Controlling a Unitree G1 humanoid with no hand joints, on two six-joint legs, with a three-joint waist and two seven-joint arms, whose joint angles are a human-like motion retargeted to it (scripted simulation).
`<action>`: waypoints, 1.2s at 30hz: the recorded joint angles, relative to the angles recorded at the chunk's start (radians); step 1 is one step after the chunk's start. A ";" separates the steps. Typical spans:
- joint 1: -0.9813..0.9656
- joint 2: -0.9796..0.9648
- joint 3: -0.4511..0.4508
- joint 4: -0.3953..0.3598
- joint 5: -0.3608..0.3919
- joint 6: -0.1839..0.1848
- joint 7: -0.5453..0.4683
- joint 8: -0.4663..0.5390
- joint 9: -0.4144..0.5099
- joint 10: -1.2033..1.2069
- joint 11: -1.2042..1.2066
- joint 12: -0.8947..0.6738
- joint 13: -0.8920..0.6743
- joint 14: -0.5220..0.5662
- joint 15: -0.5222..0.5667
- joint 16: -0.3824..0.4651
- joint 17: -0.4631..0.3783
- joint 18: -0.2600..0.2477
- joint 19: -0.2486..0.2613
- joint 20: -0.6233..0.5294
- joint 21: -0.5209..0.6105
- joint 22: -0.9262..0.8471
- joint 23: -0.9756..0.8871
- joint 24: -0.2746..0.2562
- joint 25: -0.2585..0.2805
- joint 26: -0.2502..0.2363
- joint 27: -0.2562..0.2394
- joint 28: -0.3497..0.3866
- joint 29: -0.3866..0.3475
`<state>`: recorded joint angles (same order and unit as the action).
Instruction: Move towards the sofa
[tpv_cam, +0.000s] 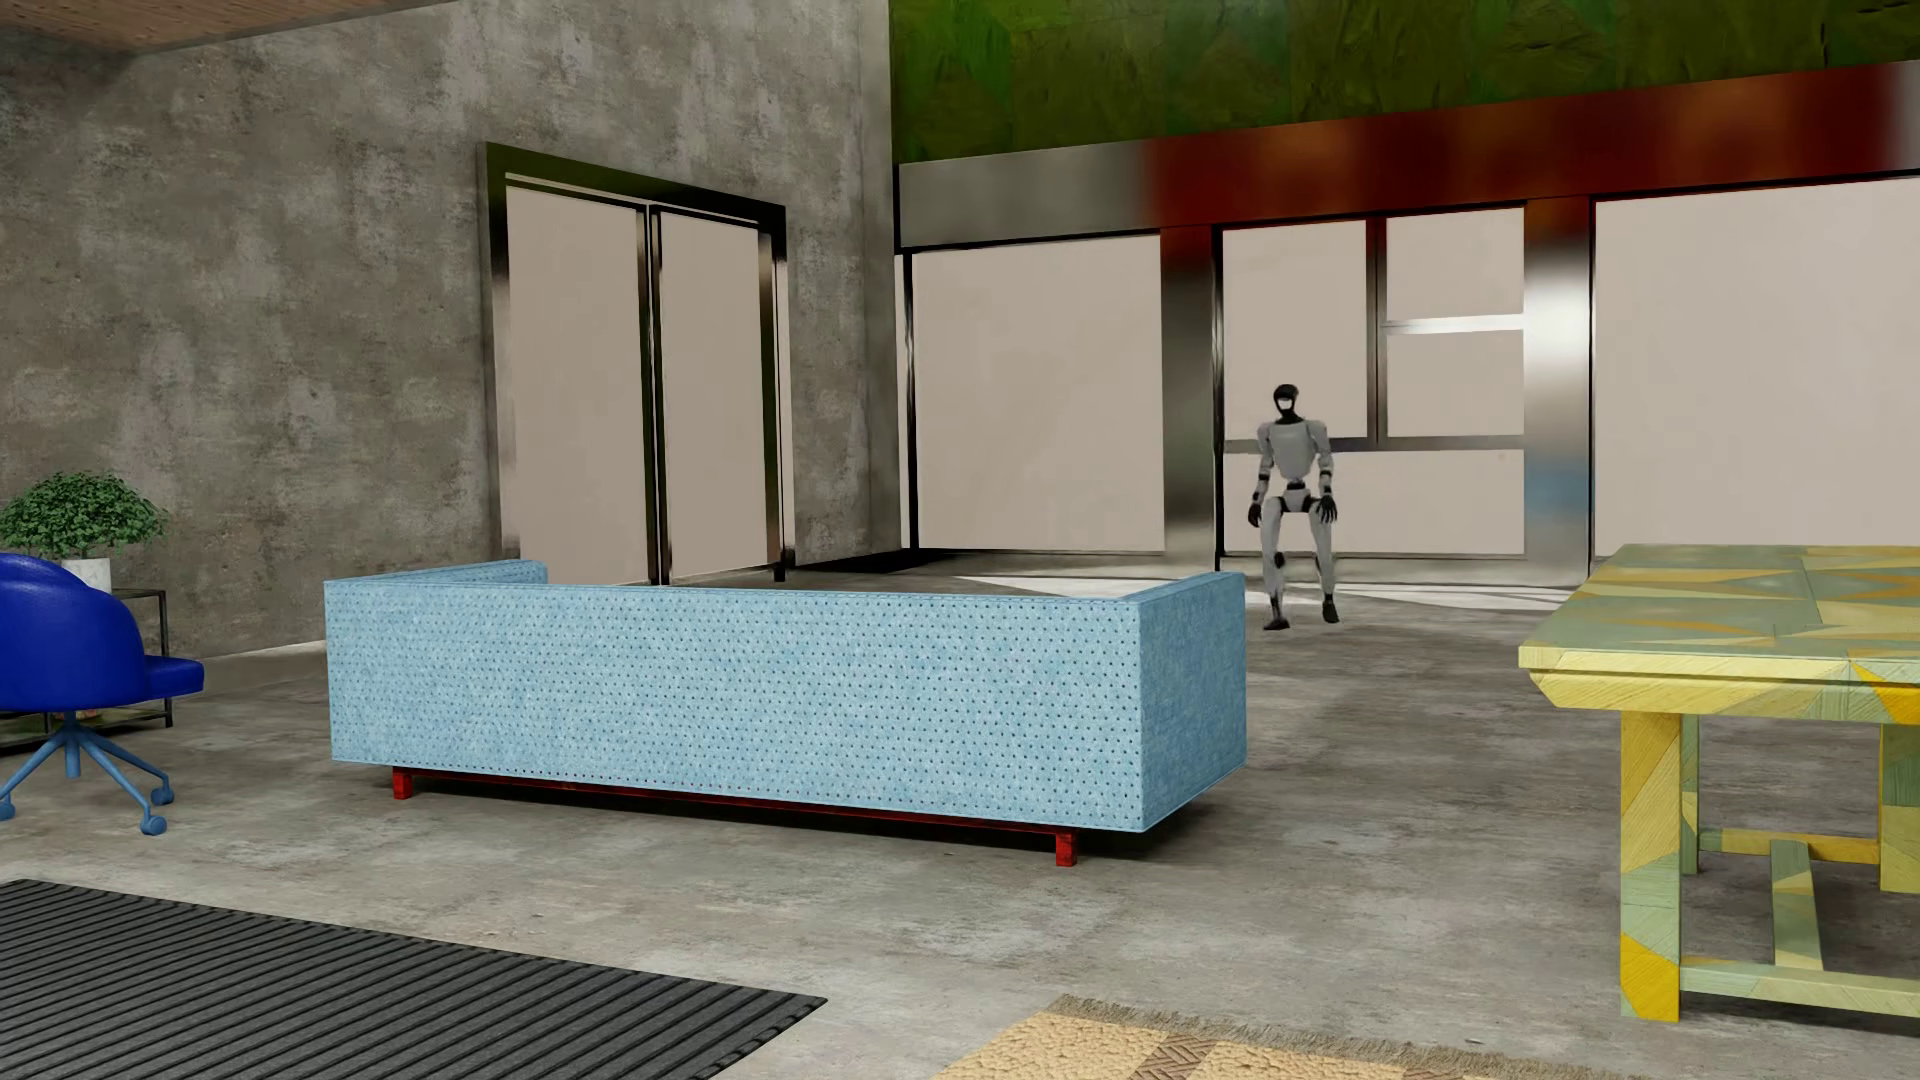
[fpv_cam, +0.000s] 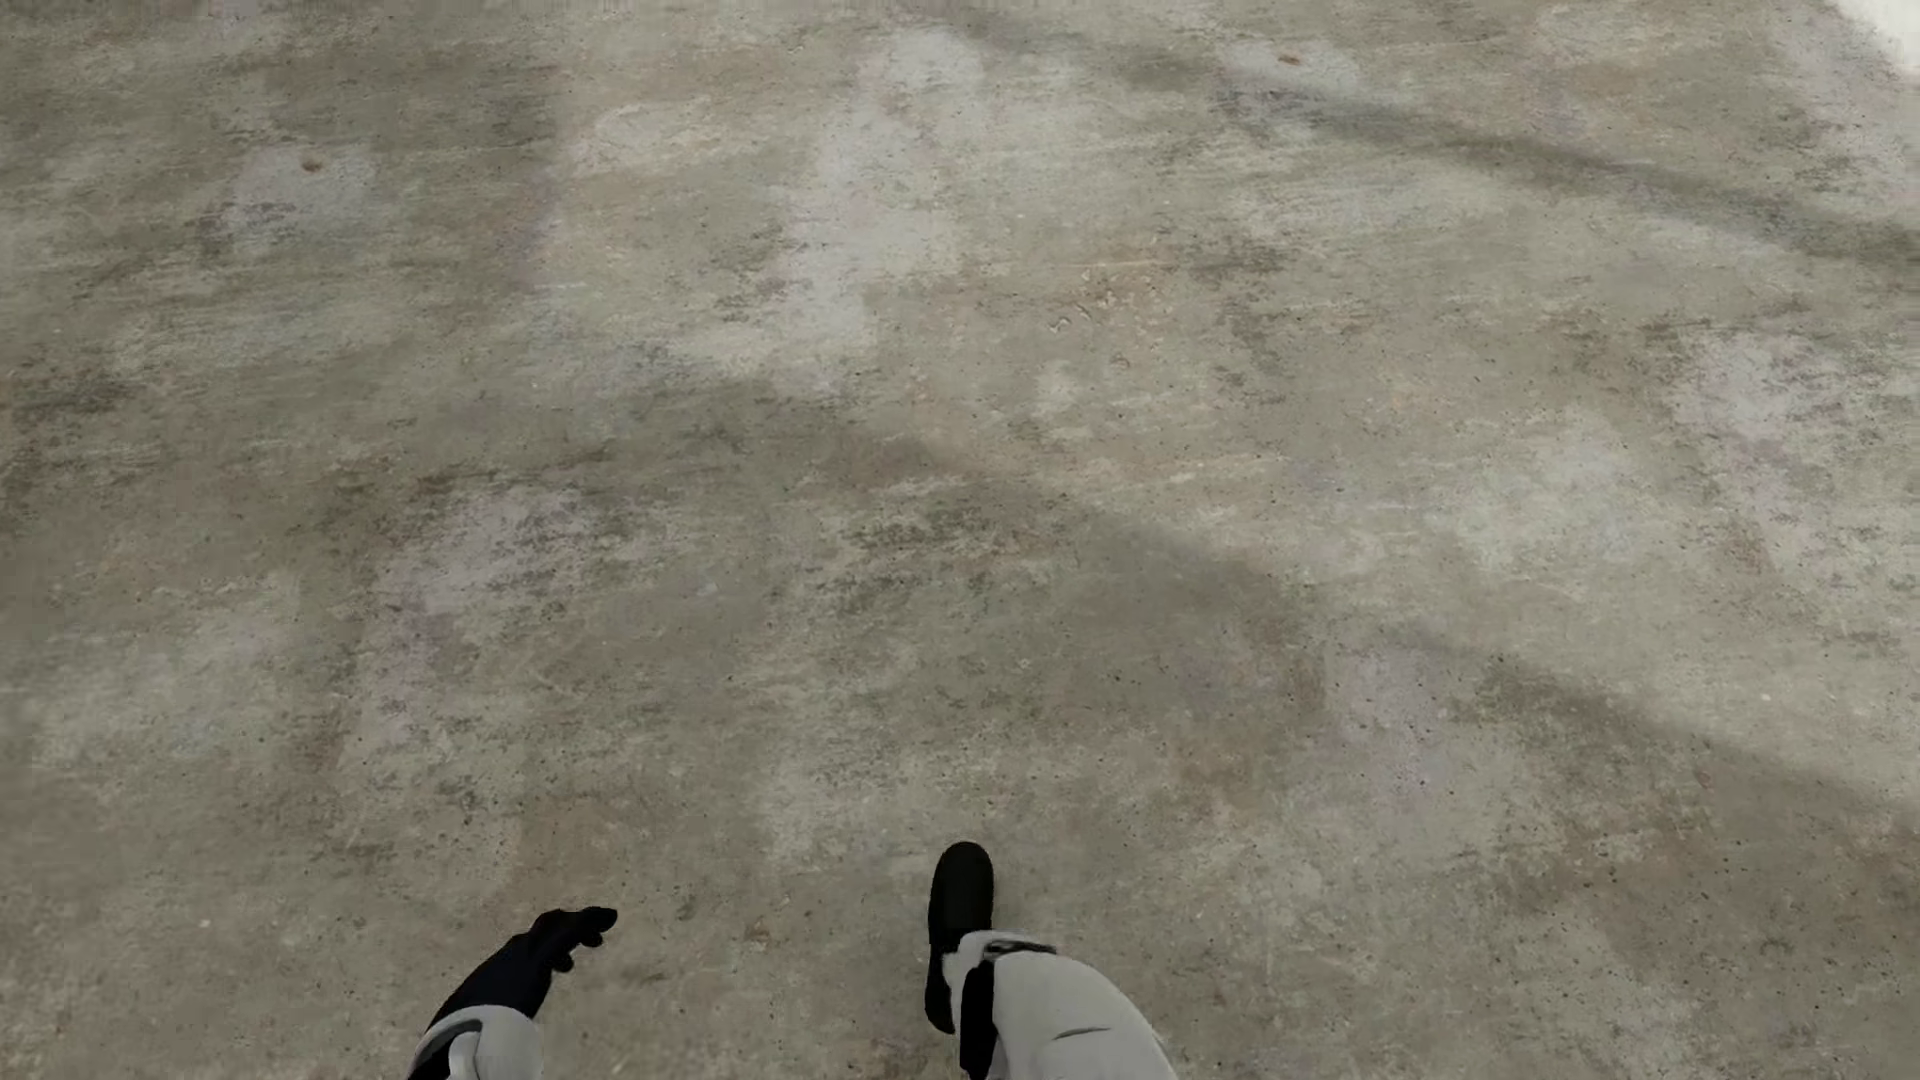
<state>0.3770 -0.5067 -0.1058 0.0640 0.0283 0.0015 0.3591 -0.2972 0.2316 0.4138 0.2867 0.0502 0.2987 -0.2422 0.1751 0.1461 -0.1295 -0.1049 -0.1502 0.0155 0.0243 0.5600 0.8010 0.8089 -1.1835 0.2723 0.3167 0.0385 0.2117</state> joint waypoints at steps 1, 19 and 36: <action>-0.033 0.006 -0.004 0.036 0.006 0.015 -0.006 -0.014 0.003 0.137 0.071 0.022 -0.002 0.107 -0.001 -0.016 0.046 0.024 -0.065 0.018 -0.045 0.006 -0.035 -0.036 0.025 0.007 0.002 -0.010 -0.048; -0.856 0.681 0.144 -0.059 0.039 0.035 -0.198 0.128 -0.026 0.091 0.489 0.330 -0.403 0.291 -0.253 -0.119 0.008 0.231 0.090 0.052 0.225 0.134 -0.315 0.131 0.165 0.077 -0.177 -0.130 -0.264; -0.019 0.042 0.002 0.033 0.002 0.002 -0.124 0.086 -0.012 0.228 0.171 -0.038 0.097 0.111 -0.025 -0.045 0.008 0.122 0.023 0.027 -0.022 0.010 0.032 -0.051 -0.100 -0.055 -0.075 0.120 -0.010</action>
<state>0.3582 -0.4650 -0.1040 0.0966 0.0301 0.0037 0.2356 -0.2112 0.2192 0.6415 0.4580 0.0127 0.3959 -0.1307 0.1498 0.1010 -0.1219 0.0174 -0.1268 0.0428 0.0018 0.5699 0.8328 0.7582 -1.2831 0.2172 0.2417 0.1590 0.2016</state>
